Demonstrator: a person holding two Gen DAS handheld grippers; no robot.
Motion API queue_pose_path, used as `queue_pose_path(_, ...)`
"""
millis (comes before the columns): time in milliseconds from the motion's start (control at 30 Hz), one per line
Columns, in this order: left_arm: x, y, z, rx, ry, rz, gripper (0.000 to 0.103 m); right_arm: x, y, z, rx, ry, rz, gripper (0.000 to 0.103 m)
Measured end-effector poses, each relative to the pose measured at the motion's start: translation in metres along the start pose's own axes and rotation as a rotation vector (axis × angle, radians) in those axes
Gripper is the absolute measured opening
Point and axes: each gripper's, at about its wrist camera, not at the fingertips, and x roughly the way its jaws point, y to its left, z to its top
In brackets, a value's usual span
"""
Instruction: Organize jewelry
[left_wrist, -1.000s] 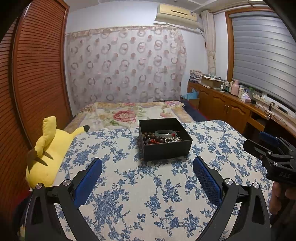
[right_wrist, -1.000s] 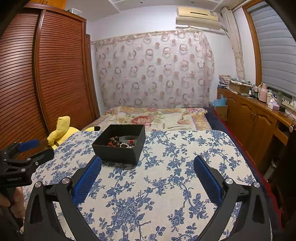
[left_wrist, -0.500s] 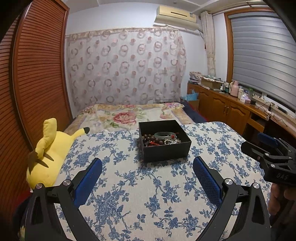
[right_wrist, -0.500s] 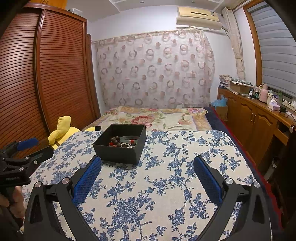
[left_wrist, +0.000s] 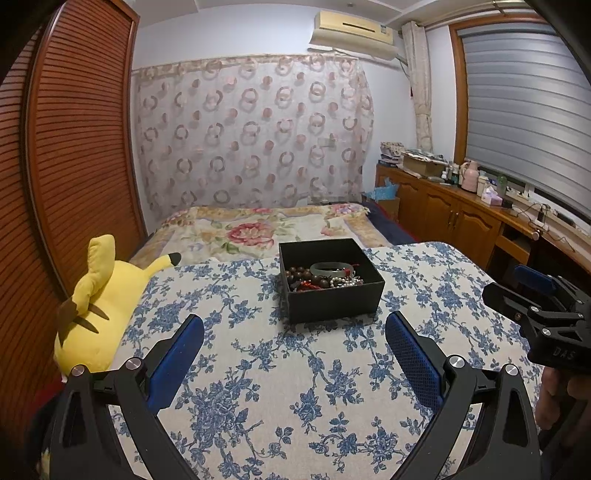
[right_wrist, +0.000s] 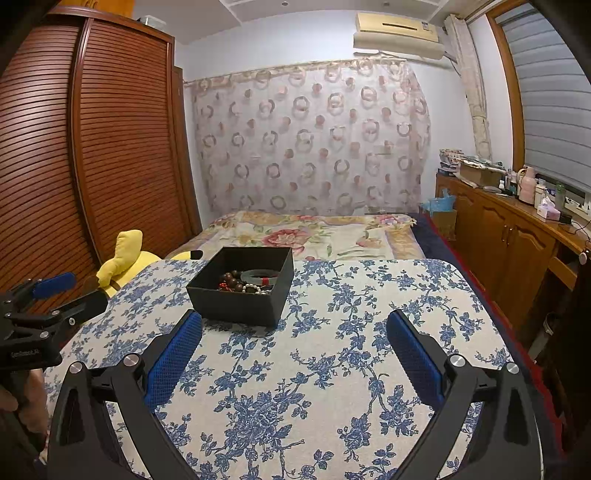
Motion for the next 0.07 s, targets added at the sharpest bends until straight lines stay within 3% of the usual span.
queue_pose_path(67,0.0003,0.0002,0.0006,0.001,0.0,0.0,0.095,-0.0001,0.0002,0.0,-0.001,-0.001,0.0,0.101)
